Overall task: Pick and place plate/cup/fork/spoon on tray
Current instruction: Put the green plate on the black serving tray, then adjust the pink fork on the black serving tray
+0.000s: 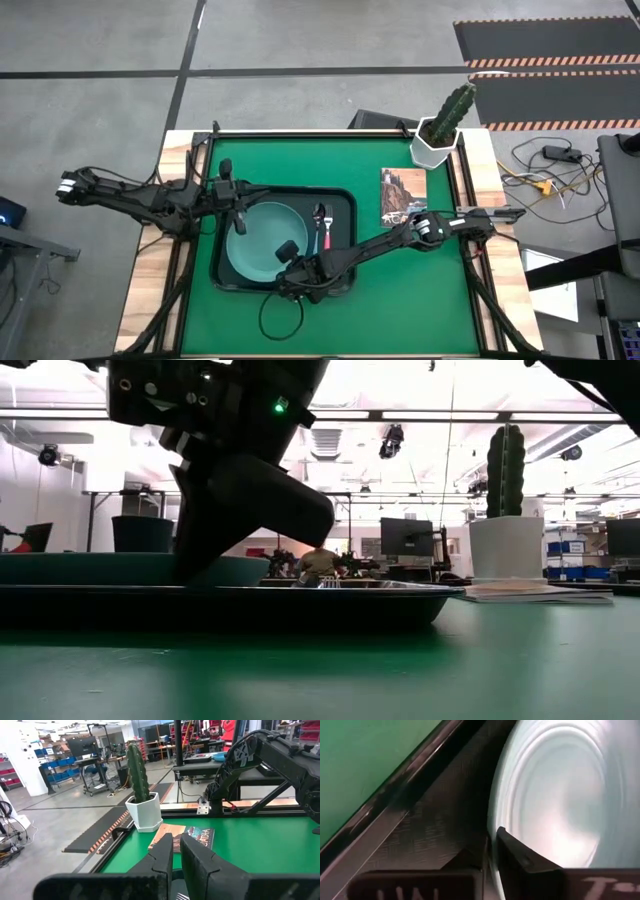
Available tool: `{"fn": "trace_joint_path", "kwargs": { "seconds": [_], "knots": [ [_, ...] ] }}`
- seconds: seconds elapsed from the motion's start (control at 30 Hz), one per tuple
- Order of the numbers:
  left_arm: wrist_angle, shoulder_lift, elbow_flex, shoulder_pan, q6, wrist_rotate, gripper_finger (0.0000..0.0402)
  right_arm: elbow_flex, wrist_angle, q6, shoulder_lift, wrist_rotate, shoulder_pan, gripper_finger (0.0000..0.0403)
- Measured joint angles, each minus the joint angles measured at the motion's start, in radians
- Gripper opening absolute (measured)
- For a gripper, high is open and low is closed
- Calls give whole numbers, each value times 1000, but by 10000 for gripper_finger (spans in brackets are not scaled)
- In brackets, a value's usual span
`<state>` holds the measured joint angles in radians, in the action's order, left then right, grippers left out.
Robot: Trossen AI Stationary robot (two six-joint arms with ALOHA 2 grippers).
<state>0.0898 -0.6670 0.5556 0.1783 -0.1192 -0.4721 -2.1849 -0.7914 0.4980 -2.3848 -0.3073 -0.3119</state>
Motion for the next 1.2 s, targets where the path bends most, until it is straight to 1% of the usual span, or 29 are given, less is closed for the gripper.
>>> {"fn": "trace_joint_path", "kwargs": {
  "seconds": [0.23,0.37,0.53,0.7,0.8,0.9,1.0,1.2],
  "knots": [
    [0,0,0,0,0,0,17,0,16,-17,1,-7,0,87],
    [0,0,0,0,0,0,17,2,-39,-66,27,-8,-1,112],
    [0,0,0,0,0,0,17,2,-142,-175,85,-7,-2,122],
    [0,0,0,0,1,0,17,34,-218,-257,153,0,-2,118],
    [0,-2,0,0,1,0,17,99,-214,-282,207,0,1,111],
    [0,-4,0,0,1,0,17,195,-174,-315,266,1,5,101],
    [-1,-4,0,0,1,0,17,326,-57,-328,340,1,12,91],
    [0,-5,0,0,2,0,17,633,239,-331,503,2,42,65]
  ]
}}
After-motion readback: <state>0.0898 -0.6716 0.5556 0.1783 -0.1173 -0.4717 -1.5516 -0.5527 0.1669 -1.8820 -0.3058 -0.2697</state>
